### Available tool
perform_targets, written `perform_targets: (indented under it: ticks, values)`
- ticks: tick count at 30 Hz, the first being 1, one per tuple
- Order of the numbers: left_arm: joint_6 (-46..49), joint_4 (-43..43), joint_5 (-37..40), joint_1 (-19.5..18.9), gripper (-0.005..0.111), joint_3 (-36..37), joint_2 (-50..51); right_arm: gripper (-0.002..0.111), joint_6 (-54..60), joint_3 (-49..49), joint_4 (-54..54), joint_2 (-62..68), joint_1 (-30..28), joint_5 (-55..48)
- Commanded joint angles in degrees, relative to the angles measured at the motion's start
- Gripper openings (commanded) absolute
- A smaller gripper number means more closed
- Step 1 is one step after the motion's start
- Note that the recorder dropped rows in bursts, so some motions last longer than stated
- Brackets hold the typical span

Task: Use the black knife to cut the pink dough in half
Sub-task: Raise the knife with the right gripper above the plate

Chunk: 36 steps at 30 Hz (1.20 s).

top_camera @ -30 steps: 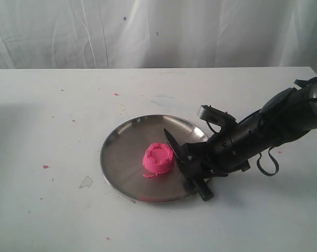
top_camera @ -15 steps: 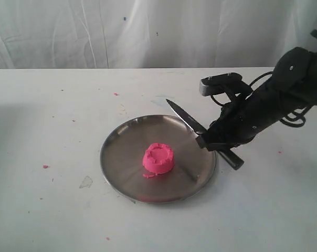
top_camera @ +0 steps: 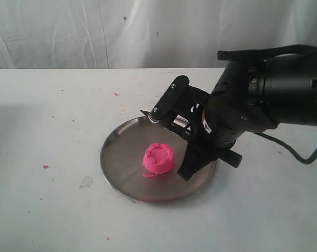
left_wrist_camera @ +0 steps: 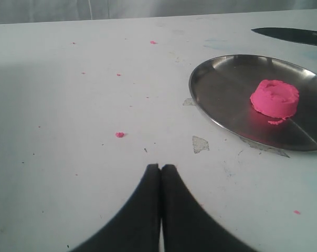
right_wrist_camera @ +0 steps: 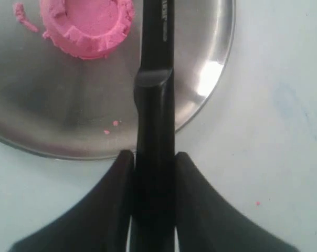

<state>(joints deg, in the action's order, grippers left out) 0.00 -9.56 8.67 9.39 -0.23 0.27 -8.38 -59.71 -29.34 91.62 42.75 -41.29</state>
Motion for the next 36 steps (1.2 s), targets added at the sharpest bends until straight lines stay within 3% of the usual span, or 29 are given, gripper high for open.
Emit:
perform_targets:
  ticks: [1, 16, 36]
  values:
    - [0.0, -0.2, -0.1, -0.1, 0.0, 0.2, -0.3, 0.001, -8.1, -0.2, -5.1, -0.5, 2.1, -1.6]
    - [0.0, -0.2, -0.1, -0.1, 0.0, 0.2, -0.3, 0.0, -26.4, 5.2, -17.0, -0.5, 8.7, -3.0]
    - [0.0, -0.2, -0.1, -0.1, 0.0, 0.2, -0.3, 0.0, -23.7, 6.1, -15.7, -0.5, 8.7, -1.5]
